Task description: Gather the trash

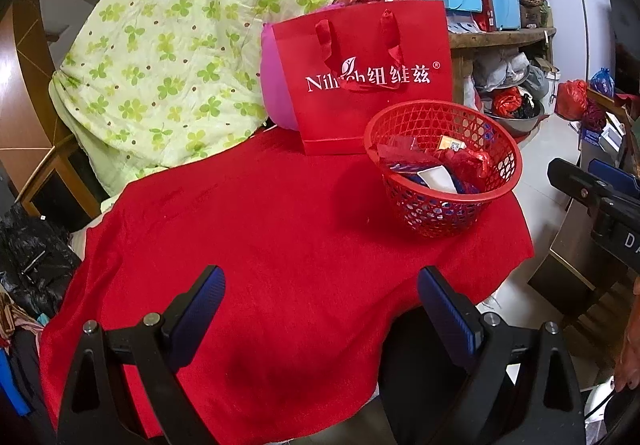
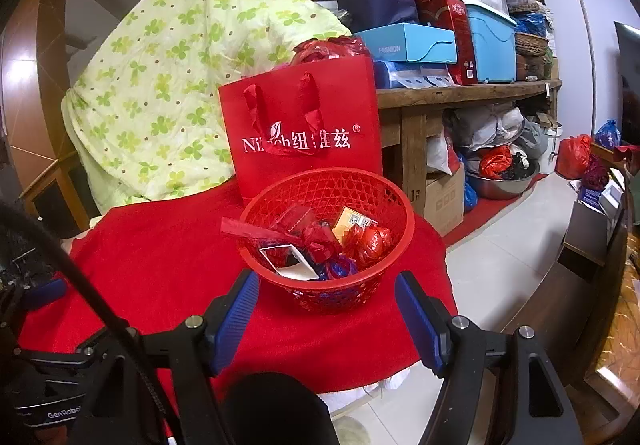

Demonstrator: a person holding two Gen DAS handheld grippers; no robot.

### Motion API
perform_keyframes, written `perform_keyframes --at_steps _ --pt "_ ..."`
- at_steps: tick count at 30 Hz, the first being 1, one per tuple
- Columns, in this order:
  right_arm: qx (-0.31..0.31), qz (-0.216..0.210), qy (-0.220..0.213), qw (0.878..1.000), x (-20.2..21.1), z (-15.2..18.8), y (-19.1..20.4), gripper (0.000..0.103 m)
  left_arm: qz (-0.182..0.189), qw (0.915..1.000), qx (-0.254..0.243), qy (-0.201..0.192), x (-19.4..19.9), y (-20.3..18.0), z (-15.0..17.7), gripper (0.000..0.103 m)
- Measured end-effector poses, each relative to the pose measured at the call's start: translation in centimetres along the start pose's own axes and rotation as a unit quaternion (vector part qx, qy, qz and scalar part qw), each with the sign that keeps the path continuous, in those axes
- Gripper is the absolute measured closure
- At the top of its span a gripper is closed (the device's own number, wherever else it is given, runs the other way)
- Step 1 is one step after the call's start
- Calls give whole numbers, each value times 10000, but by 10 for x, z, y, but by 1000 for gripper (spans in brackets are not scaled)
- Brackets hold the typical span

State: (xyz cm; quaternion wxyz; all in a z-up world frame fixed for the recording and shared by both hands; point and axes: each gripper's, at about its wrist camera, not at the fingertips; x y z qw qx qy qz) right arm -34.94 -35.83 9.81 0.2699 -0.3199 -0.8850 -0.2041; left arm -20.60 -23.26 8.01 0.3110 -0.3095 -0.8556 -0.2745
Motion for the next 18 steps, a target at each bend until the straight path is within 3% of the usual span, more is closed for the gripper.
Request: perform_keyframes --at_steps 18 --pt "26 -26 38 10000 -3 -1 7 29 11 10000 -41 45 -3 2 2 6"
Point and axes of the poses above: each gripper's, at about its wrist camera, not at the fingertips, and x roughly against the way its jaws point, y to its left, z to its underside, and after that the axes turned 5 degrees about y, right-handed
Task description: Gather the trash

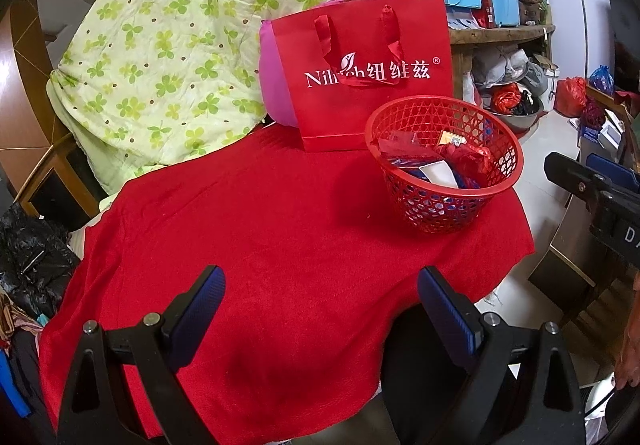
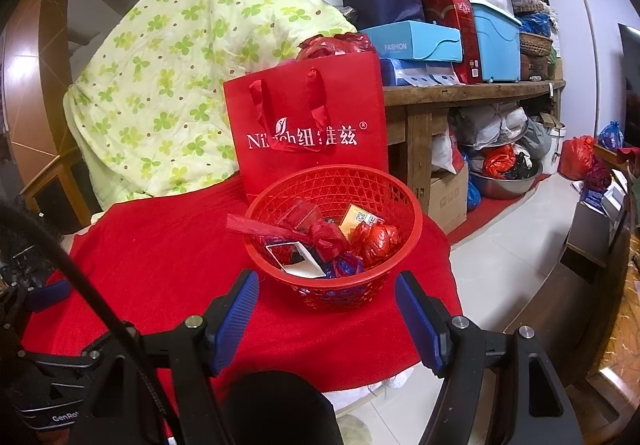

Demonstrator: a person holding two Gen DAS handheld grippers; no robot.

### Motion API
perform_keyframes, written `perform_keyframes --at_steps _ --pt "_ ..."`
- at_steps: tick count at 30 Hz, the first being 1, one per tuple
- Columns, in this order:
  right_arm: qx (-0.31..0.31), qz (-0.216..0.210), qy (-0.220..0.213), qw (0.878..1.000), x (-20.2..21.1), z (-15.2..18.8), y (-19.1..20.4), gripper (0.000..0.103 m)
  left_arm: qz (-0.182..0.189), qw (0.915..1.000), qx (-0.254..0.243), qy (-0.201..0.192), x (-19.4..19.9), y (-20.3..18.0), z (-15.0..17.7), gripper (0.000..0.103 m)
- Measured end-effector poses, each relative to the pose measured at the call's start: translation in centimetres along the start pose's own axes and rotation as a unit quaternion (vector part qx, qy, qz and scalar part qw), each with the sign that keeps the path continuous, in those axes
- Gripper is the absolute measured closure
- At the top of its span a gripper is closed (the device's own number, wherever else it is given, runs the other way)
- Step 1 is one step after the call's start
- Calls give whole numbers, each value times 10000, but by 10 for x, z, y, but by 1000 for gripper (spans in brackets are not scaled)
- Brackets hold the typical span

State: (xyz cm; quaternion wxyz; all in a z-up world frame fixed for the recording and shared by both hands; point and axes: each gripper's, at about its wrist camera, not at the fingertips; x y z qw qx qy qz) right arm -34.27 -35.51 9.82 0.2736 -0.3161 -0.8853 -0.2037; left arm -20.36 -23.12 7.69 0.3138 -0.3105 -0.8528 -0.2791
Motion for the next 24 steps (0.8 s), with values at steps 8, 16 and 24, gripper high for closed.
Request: perform_keyframes --at_steps 8,16,24 --pt "4 -2 4 10000 0 1 1 29 -3 10000 4 40 -2 1 0 6" --pt "-1 -11 21 10000 -2 1 2 29 9 10000 -28 72 -4 -1 2 6" --pt "-2 -4 30 10000 -3 1 2 29 24 9999 -34 93 -5 -1 5 6"
Point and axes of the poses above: each gripper's, at about its wrist camera, not at the fingertips, and x roughly against the way its jaws point, y to its left, z to its underside, and after that the axes turned 5 degrees about y, right-handed
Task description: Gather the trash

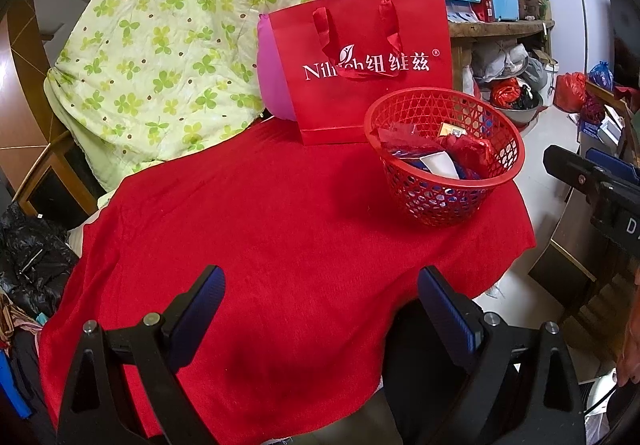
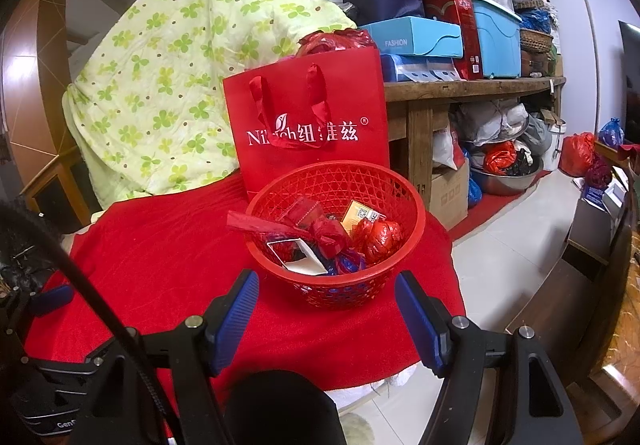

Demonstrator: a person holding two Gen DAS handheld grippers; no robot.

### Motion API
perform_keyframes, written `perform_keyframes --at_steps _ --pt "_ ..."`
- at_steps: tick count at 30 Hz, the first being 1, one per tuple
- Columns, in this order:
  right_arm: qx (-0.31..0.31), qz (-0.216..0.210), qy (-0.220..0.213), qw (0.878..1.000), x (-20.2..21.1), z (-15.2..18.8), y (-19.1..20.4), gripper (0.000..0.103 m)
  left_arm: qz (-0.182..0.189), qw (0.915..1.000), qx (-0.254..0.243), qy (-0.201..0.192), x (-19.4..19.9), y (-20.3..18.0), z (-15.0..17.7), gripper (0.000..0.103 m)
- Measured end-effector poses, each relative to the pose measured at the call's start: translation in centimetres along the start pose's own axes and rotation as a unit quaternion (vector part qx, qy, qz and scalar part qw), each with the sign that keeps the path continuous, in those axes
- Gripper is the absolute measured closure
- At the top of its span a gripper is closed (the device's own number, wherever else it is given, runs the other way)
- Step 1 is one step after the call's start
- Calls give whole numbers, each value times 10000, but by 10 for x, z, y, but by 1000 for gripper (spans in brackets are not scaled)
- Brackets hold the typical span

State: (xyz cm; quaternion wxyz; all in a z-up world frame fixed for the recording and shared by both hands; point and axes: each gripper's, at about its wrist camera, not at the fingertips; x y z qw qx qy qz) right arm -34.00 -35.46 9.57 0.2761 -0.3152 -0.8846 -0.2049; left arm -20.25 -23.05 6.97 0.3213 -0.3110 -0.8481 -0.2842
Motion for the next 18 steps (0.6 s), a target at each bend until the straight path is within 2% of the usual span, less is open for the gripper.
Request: perform_keyframes --at_steps 18 --pt "-9 7 22 10000 -3 3 0 29 46 9999 -36 90 -5 -1 5 6"
Point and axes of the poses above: each gripper's, at about its wrist camera, not at the fingertips, and x roughly against the way its jaws point, y to its left, z to its underside, and after that the axes turned 5 degrees about y, right-handed
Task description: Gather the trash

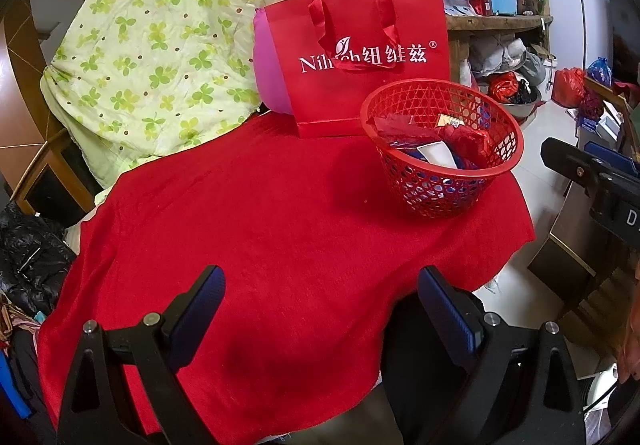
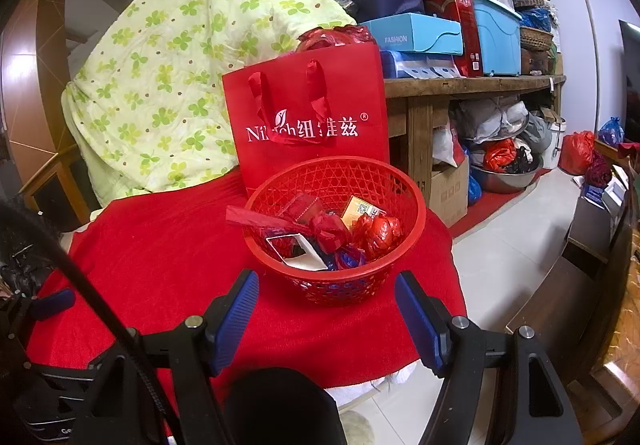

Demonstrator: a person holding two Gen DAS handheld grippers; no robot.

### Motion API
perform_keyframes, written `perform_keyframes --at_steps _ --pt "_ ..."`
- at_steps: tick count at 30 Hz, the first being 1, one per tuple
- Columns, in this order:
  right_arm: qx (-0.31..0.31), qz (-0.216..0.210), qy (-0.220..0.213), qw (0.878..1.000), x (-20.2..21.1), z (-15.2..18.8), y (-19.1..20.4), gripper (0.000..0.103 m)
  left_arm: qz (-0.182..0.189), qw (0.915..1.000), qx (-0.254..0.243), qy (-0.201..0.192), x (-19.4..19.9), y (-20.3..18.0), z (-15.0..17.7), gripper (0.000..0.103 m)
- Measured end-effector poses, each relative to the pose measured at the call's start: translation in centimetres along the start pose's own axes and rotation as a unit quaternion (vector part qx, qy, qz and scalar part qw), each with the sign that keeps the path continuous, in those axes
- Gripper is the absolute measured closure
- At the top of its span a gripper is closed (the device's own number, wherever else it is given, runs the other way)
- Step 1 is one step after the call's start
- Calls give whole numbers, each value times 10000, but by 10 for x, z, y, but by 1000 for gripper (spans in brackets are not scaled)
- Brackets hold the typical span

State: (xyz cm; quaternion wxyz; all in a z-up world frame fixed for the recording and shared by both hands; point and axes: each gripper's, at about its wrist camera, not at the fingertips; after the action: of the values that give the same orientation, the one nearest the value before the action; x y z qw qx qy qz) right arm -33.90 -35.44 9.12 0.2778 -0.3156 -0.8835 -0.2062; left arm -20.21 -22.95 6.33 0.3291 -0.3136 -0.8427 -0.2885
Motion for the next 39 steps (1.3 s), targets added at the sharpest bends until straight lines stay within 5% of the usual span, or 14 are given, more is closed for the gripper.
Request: perform_keyframes --at_steps 39 --pt "-1 -4 34 10000 -5 5 -1 29 27 9999 -24 132 -6 -1 4 6"
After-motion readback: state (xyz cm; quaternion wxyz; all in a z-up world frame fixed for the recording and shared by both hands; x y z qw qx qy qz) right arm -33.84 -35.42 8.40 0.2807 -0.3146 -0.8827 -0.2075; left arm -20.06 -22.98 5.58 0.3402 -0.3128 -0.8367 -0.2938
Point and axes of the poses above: each gripper's, at about its wrist camera, not at the fingertips, and x roughly against the way its jaws point, y to its left, z to its underside, and after that the axes turned 5 degrees about y, right-handed
